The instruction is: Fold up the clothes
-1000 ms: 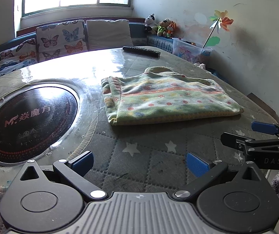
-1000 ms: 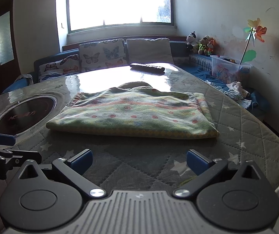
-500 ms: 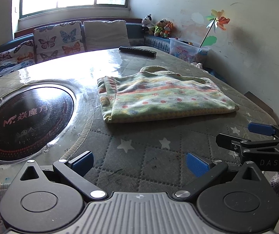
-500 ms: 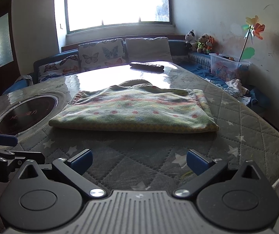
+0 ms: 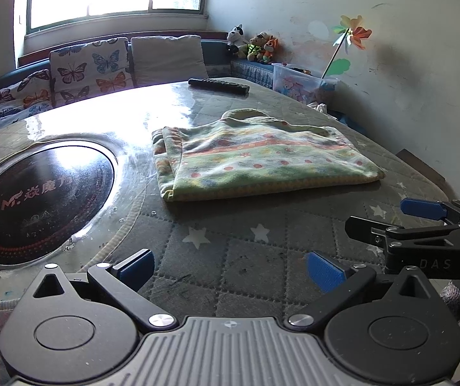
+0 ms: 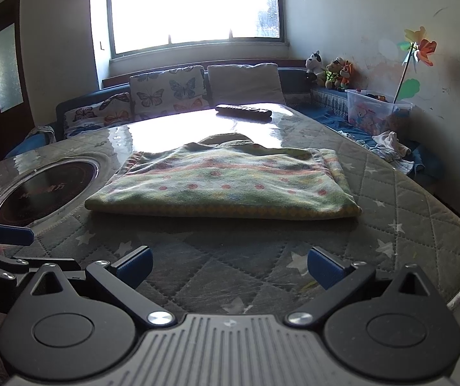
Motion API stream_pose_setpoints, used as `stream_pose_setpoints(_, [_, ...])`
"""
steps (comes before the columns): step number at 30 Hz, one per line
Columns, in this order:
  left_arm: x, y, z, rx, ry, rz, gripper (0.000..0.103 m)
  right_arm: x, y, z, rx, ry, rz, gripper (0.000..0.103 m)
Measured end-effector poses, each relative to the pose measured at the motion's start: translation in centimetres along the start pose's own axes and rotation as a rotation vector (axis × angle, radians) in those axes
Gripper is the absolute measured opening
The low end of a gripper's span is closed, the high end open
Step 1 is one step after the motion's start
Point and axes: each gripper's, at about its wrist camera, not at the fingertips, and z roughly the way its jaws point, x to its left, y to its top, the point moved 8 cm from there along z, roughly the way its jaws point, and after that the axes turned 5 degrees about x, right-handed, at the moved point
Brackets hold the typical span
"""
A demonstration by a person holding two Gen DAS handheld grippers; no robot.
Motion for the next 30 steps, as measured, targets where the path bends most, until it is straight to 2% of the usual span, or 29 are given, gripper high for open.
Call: stream_pose_setpoints(30, [-0.66,-0.04,0.43,0.013,-0.015,0.012,0.103,-0.14,0.01,0.46,0.008,0.004,0.011,0.103])
